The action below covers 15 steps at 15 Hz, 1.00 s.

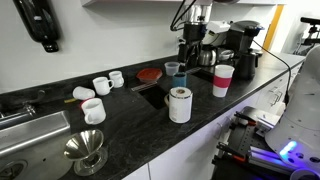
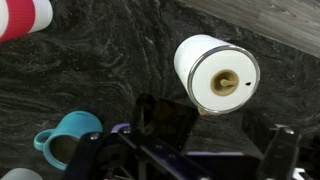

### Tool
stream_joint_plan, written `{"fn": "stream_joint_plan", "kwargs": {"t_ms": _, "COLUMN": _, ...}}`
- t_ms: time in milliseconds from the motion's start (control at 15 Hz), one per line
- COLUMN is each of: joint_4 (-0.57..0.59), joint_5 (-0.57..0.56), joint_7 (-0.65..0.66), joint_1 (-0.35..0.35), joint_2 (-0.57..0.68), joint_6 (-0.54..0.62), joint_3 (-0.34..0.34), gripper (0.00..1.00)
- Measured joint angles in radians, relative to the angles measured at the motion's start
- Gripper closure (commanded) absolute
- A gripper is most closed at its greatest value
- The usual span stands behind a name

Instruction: Move the white object slightly to the right

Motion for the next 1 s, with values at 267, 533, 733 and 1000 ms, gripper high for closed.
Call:
{"fn": "stream_joint_plan", "kwargs": {"t_ms": 267, "joint_4": 0.038, "joint_5": 0.013, "joint_7": 0.030, "joint_1": 0.044, "joint_2": 0.083, "joint_6": 0.022, "joint_3": 0.038, "gripper": 0.00}}
{"fn": "stream_joint_plan", "kwargs": {"t_ms": 533, "joint_4": 0.050, "joint_5": 0.013, "joint_7": 0.030, "joint_1": 0.045, "joint_2": 0.102, "joint_6": 0.024, "joint_3": 0.036, "gripper": 0.00}}
{"fn": "stream_joint_plan", "kwargs": {"t_ms": 733, "joint_4": 0.051, "joint_5": 0.013, "joint_7": 0.030, "joint_1": 0.045, "joint_2": 0.101, "joint_6": 0.024, "joint_3": 0.036, "gripper": 0.00}}
{"fn": "stream_joint_plan", "kwargs": {"t_ms": 1000, "joint_4": 0.051, "joint_5": 0.010, "joint_7": 0.032, "joint_1": 0.044, "joint_2": 0.102, "joint_6": 0.024, "joint_3": 0.036, "gripper": 0.00}}
